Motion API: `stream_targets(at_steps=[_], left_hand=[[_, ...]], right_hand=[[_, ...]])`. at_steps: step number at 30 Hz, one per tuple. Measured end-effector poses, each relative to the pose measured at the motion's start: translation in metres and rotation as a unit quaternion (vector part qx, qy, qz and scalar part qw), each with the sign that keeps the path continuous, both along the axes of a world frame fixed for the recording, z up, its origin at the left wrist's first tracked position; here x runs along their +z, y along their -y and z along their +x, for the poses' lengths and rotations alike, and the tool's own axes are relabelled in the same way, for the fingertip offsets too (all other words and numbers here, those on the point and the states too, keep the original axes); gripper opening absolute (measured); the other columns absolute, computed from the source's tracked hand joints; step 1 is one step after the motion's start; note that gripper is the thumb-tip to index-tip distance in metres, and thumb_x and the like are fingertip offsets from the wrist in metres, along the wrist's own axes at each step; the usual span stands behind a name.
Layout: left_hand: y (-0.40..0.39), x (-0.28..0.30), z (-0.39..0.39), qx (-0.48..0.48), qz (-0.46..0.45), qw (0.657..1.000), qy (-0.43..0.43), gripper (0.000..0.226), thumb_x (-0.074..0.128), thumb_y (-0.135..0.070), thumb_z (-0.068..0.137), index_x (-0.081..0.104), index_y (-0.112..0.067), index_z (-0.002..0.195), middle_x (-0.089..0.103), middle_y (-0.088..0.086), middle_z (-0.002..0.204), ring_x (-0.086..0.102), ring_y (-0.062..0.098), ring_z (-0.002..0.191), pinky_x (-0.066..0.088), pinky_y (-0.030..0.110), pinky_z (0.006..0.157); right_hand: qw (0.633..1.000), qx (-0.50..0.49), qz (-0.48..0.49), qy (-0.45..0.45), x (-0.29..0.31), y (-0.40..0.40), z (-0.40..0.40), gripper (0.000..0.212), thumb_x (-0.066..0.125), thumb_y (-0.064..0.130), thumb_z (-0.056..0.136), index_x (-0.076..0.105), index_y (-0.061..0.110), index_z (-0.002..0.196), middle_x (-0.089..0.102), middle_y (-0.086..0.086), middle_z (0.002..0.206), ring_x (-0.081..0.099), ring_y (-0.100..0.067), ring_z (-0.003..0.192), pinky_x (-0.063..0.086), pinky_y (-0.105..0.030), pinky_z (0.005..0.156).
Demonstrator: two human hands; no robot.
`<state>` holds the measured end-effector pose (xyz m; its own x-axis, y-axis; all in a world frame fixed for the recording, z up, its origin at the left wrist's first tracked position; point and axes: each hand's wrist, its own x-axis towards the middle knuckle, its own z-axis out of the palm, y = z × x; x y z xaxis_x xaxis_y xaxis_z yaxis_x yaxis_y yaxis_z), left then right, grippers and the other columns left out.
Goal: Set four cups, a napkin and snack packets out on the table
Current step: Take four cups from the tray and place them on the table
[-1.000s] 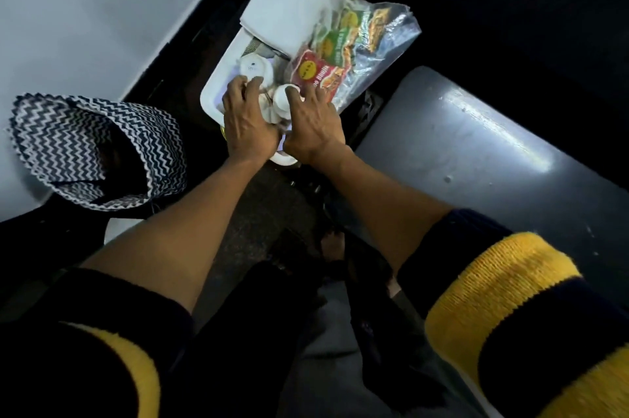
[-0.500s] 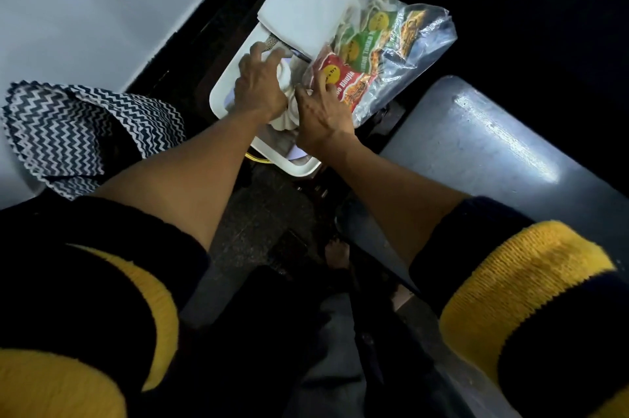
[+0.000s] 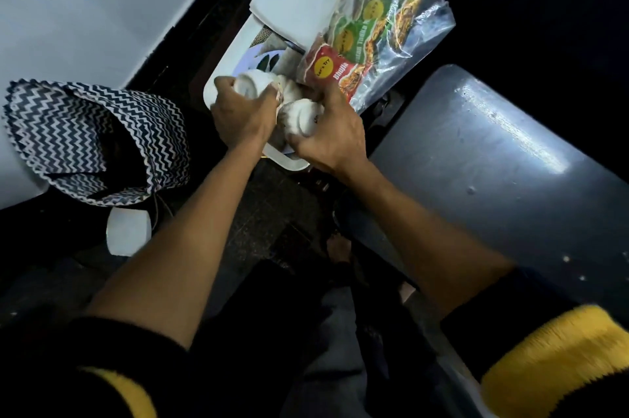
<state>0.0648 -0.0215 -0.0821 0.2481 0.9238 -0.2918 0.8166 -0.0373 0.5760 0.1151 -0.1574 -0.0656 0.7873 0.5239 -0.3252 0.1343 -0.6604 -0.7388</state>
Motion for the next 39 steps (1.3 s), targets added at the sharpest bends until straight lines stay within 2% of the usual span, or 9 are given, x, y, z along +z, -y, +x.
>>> stream_targets(at_steps=[3,6,9,15,19,23,27,33,39], left_hand=[[0.022,0.002,-0.009,0.129,-0.132,0.974,0.135,0.063,0.079,-0.042,0.064,0.056,-0.009,0.114,0.068,0.009,0.111,0.069,0.030,0.095,0.059,0.040,0.077],[0.048,0.004,-0.017,0.148,-0.228,0.940,0.207,0.068,0.078,-0.022,0.057,0.061,-0.003,0.120,0.072,0.015,0.112,0.072,0.031,0.086,0.058,0.034,0.056],[0.088,0.011,-0.023,0.113,-0.292,0.922,0.226,0.075,0.077,-0.014,0.051,0.062,-0.002,0.123,0.073,0.011,0.105,0.072,0.031,0.087,0.062,0.042,0.068],[0.179,0.019,-0.019,-0.011,-0.335,0.925,0.179,0.096,0.082,-0.014,0.031,0.060,-0.006,0.124,0.070,0.014,0.116,0.068,0.024,0.097,0.058,0.037,0.080],[0.238,0.018,-0.012,-0.100,-0.347,0.918,0.161,0.094,0.084,0.002,0.055,0.049,-0.021,0.140,0.059,0.003,0.131,0.062,0.013,0.105,0.054,0.024,0.084],[0.294,-0.003,-0.004,-0.187,-0.282,0.935,0.112,0.082,0.088,-0.005,0.053,0.061,-0.029,0.127,0.048,0.003,0.133,0.060,0.008,0.103,0.053,0.021,0.091],[0.348,-0.027,0.002,-0.254,-0.192,0.943,0.092,0.077,0.091,-0.004,0.054,0.055,-0.024,0.119,0.031,0.002,0.130,0.053,0.010,0.102,0.042,0.000,0.082],[0.400,-0.061,0.005,-0.321,-0.165,0.932,0.031,0.079,0.095,-0.018,0.052,0.038,-0.022,0.107,0.048,0.001,0.120,0.054,0.022,0.107,0.052,0.039,0.094],[0.428,-0.079,0.006,-0.416,-0.140,0.898,-0.026,0.083,0.097,-0.023,0.055,0.038,-0.014,0.111,0.042,0.000,0.117,0.044,0.017,0.100,0.041,0.028,0.086]], right_hand=[[0.978,-0.137,0.080,-0.136,0.002,0.032,-0.006,0.069,0.084,0.035,0.059,0.039,0.021,0.109,0.061,0.000,0.099,0.066,-0.022,0.087,0.059,-0.040,0.069],[0.889,-0.246,0.206,-0.327,-0.001,0.074,-0.006,0.068,0.083,0.006,0.057,0.048,0.012,0.115,0.061,-0.012,0.115,0.067,-0.030,0.099,0.063,-0.049,0.071],[0.850,-0.258,0.233,-0.396,-0.003,0.124,-0.001,0.061,0.074,0.003,0.052,0.063,0.008,0.111,0.070,-0.014,0.104,0.068,-0.030,0.094,0.059,-0.045,0.079],[0.863,-0.263,0.226,-0.368,-0.007,0.230,0.001,0.056,0.073,0.001,0.053,0.065,0.013,0.107,0.072,-0.006,0.100,0.067,-0.024,0.095,0.053,-0.040,0.083],[0.881,-0.308,0.161,-0.322,-0.007,0.291,0.002,0.057,0.079,0.009,0.049,0.056,0.022,0.099,0.064,-0.002,0.102,0.062,-0.017,0.090,0.052,-0.035,0.076],[0.907,-0.337,0.075,-0.241,-0.013,0.350,0.001,0.064,0.086,0.027,0.054,0.062,0.023,0.113,0.064,0.003,0.106,0.064,-0.012,0.090,0.050,-0.021,0.069],[0.904,-0.389,-0.076,-0.160,-0.029,0.404,0.001,0.060,0.081,0.060,0.055,0.065,0.019,0.096,0.071,-0.001,0.090,0.070,-0.023,0.087,0.060,-0.040,0.073],[0.875,-0.404,-0.216,-0.156,-0.057,0.462,0.006,0.078,0.070,0.061,0.047,0.065,0.008,0.103,0.069,-0.013,0.100,0.068,-0.029,0.095,0.059,-0.037,0.077],[0.855,-0.409,-0.259,-0.184,-0.079,0.485,0.008,0.077,0.065,0.048,0.049,0.065,0.001,0.110,0.069,-0.017,0.108,0.070,-0.033,0.100,0.060,-0.038,0.085]])
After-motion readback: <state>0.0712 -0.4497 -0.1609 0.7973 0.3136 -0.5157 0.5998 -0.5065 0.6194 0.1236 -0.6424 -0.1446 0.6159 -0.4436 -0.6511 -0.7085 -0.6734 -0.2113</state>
